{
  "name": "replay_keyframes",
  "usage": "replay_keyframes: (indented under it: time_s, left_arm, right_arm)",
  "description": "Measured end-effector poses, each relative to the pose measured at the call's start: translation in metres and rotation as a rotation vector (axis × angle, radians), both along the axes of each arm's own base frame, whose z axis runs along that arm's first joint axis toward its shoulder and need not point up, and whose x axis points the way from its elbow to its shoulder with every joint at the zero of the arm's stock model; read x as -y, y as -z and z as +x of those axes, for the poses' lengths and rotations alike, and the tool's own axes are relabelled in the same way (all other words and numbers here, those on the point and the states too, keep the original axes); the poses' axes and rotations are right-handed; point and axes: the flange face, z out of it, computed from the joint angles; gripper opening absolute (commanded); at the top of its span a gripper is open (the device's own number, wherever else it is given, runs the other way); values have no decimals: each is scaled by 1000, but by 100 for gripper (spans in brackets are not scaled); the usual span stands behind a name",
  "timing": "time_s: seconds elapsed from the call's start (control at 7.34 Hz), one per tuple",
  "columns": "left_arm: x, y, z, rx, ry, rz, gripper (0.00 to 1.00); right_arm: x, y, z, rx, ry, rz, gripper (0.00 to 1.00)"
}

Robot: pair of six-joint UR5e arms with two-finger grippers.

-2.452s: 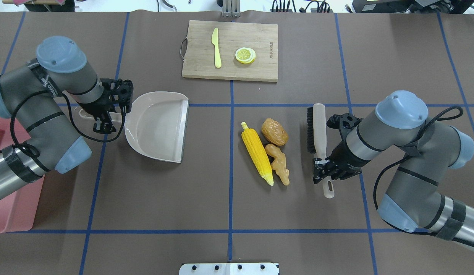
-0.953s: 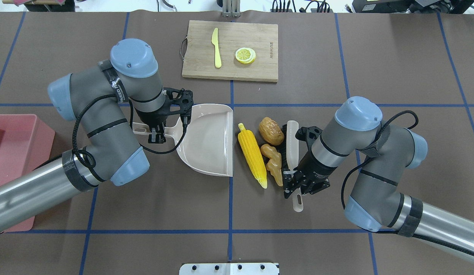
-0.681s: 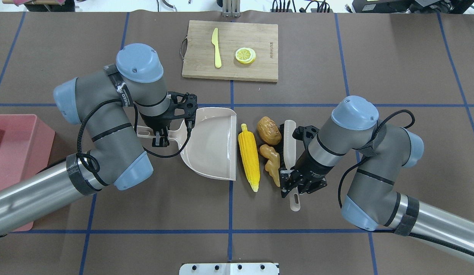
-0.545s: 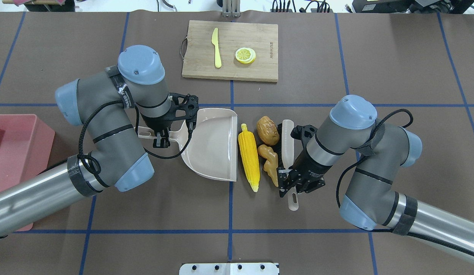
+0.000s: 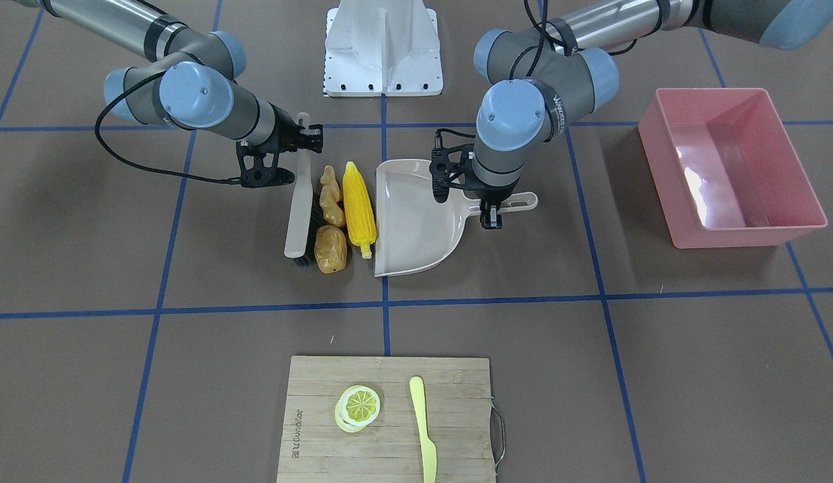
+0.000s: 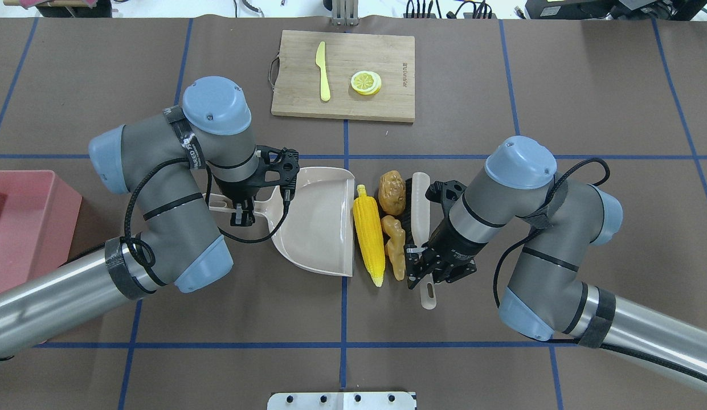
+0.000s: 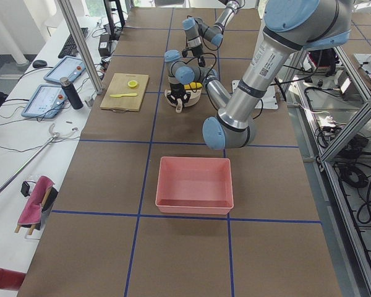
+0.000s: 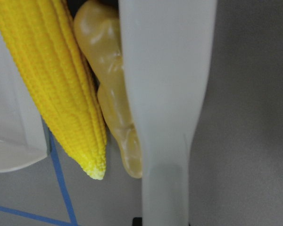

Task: Sweep and dump trash into bin

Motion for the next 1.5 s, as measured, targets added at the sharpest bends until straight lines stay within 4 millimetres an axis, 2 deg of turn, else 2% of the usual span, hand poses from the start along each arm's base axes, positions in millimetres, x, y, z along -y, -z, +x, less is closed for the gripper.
replay_keyframes:
  time_s: [0.27,0.82,1.23,1.5]
  left_arm:
    - [-3,-2,4,8,-4,4,0]
    - [-8,-9,8,17,-12,0,0]
    - [-9,-11,6,39,-13,-15,0]
    - [-9,-5,5,87,-14,-47,0]
  right_arm:
    - [1,5,-1,4,-6,4,0]
    - [13,34,-7,12,-87,29,0]
    - [16,41,-12,9,-115,35,0]
    - [21,43,-9,8,-131,28,0]
